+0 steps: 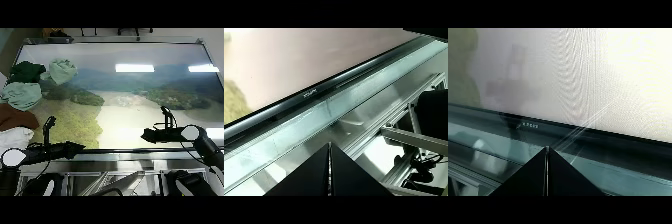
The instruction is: Fold the shirts.
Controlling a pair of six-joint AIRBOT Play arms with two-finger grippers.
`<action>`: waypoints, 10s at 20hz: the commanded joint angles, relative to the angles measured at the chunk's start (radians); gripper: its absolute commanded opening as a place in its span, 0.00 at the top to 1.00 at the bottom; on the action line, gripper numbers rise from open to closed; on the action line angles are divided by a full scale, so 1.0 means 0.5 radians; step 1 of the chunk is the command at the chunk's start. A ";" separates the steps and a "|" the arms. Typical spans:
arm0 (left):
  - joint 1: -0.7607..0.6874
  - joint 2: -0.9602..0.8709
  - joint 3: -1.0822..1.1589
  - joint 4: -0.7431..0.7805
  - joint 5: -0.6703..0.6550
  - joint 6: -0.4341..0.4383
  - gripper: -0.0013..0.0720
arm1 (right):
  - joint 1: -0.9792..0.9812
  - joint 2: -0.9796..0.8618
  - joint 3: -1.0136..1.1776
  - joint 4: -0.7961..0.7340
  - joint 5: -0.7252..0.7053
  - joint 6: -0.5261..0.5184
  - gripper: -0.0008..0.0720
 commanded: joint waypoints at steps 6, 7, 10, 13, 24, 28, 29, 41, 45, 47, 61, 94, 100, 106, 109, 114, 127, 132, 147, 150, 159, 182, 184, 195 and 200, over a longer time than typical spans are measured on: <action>-0.002 0.002 -0.003 0.000 0.003 0.001 0.97 | 0.002 0.002 -0.005 0.002 0.001 0.001 0.96; -0.002 0.002 -0.003 0.000 0.003 0.001 0.97 | 0.002 0.002 -0.005 0.002 0.001 0.001 0.96; -0.002 0.002 -0.003 0.000 0.003 0.001 0.97 | 0.002 0.002 -0.005 0.002 0.001 0.001 0.96; -0.002 0.002 -0.001 0.006 0.037 0.004 0.97 | 0.002 0.002 -0.005 0.027 -0.029 0.001 0.96; -0.002 0.002 0.000 -0.021 0.215 0.000 0.97 | 0.001 0.002 -0.005 0.069 -0.082 0.002 0.96; -0.002 0.002 0.000 -0.076 0.437 -0.021 0.97 | 0.002 0.002 -0.005 0.069 -0.210 0.001 0.96; -0.001 0.002 0.004 -0.095 0.517 -0.022 0.97 | 0.002 0.002 -0.005 0.069 -0.214 0.001 0.96; 0.356 -1.611 1.655 1.082 0.964 -0.091 0.07 | -0.002 -0.081 -0.005 0.060 -0.536 -0.002 0.38; 0.414 -2.536 2.396 1.088 0.890 -0.153 0.02 | -0.010 -0.167 -0.005 -0.011 -0.631 -0.001 0.14; 0.443 -2.889 2.709 1.084 0.848 -0.236 0.02 | -0.010 -0.210 -0.005 -0.014 -0.675 -0.001 0.10; 0.385 -3.413 3.324 0.713 0.833 -0.271 0.97 | -0.021 -0.256 -0.004 0.014 -0.730 0.000 0.68; -0.114 -2.050 1.366 0.564 0.460 -0.300 0.06 | -0.470 -0.681 0.166 0.726 0.091 -1.083 0.18; 0.013 -2.368 1.524 0.475 0.532 -0.207 0.06 | 0.045 -1.066 0.168 1.237 -0.366 -1.403 0.18; -0.036 -2.629 1.679 0.468 0.549 -0.192 0.10 | 0.085 -1.213 0.179 1.672 -0.359 -1.751 0.79; -0.095 -2.712 1.801 0.475 0.521 -0.169 0.97 | 0.082 -1.190 0.189 1.693 -0.349 -1.781 0.94; -0.111 -2.493 2.039 0.475 0.389 -0.153 0.98 | -0.124 -1.035 0.309 1.699 0.012 -1.780 0.96; -0.101 -0.567 2.969 0.739 0.404 -0.155 0.97 | -1.399 -0.291 2.444 1.666 0.740 -1.662 0.96; -0.101 -0.490 2.651 0.839 0.455 -0.155 0.97 | -1.405 -0.346 2.290 1.584 0.738 -1.615 0.96; -0.201 -2.557 2.509 0.827 0.729 -0.043 0.04 | -0.842 -1.756 1.436 1.171 -0.122 -2.006 0.42; -0.037 -2.584 2.773 0.825 0.285 -0.259 0.04 | -1.147 -1.628 1.580 0.905 0.034 -1.914 0.42; 0.202 -1.943 1.651 0.837 -0.249 -0.493 0.04 | -1.689 -1.902 1.577 0.268 0.390 -1.637 0.42; 0.058 -1.468 -0.136 -0.326 0.686 0.009 0.36 | -1.271 -2.164 1.804 0.282 0.638 -1.665 0.96; -0.056 -1.611 -0.011 -0.369 0.633 0.090 0.70 | -1.274 -2.160 1.804 0.282 0.670 -1.638 0.96; 0.368 -1.016 1.456 -0.656 0.175 0.091 0.97 | -1.686 -1.276 1.862 2.216 0.787 -1.946 0.96; 0.954 -0.745 2.701 -0.692 0.246 0.084 0.97 | -1.986 -0.613 2.081 2.802 0.282 -2.155 0.96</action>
